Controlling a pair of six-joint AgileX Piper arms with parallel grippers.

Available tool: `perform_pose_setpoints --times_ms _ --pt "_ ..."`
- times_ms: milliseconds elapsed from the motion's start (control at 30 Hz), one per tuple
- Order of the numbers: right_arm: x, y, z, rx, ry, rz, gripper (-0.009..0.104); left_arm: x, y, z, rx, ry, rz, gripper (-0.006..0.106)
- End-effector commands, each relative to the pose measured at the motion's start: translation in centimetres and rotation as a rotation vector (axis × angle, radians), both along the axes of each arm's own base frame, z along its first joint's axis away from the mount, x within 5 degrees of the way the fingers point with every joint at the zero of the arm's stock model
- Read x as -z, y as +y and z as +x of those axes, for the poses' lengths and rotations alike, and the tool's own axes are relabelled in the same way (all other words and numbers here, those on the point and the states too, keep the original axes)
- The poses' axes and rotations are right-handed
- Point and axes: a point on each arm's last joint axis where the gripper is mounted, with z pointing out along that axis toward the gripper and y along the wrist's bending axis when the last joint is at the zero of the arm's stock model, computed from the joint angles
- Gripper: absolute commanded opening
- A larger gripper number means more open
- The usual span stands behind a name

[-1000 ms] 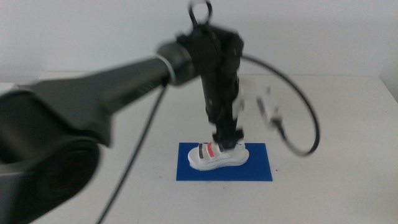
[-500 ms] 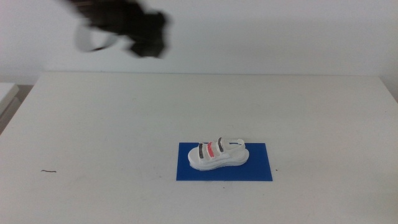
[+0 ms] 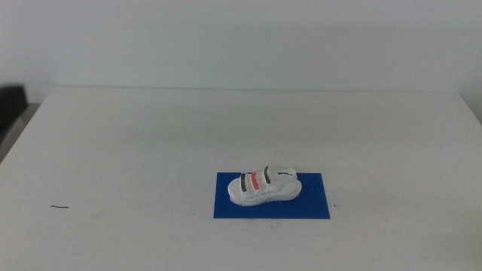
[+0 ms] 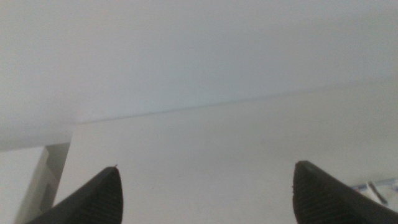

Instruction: Use one arm to grab the shoe from the table and place it on the mat.

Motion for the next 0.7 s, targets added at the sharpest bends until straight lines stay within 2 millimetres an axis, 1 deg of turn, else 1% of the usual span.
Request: perform_pose_setpoints --times_ms 0,133,167,233,367,433,500,667 --pt "0.0 0.0 0.0 -0.001 -0.009 -0.01 0.079 2.2 0.4 -0.9 -0.05 -0.069 -0.1 0.094" --pt "0.0 0.0 0.0 -0.001 -0.009 -0.01 0.079 8.0 1.0 -1.9 -0.109 -0.126 -0.18 0.094" --pt "0.0 0.0 0.0 -0.001 -0.009 -0.01 0.079 9.2 1.1 -2.2 -0.12 -0.136 -0.197 0.094" --pt "0.0 0.0 0.0 -0.001 -0.009 -0.01 0.079 11.8 1.3 -2.8 -0.139 -0.173 -0.192 0.094" --pt "0.0 0.0 0.0 -0.001 -0.009 -0.01 0.079 15.2 1.8 -4.3 -0.184 -0.221 -0.192 0.094" --pt "0.0 0.0 0.0 -0.001 -0.009 -0.01 0.079 16.4 1.9 -4.9 -0.202 -0.234 -0.191 0.094" --pt "0.0 0.0 0.0 -0.001 -0.009 -0.01 0.079 17.2 2.0 -5.2 -0.208 -0.244 -0.191 0.094" --pt "0.0 0.0 0.0 -0.001 -0.009 -0.01 0.079 17.4 2.0 -5.4 -0.206 -0.264 -0.19 0.094"
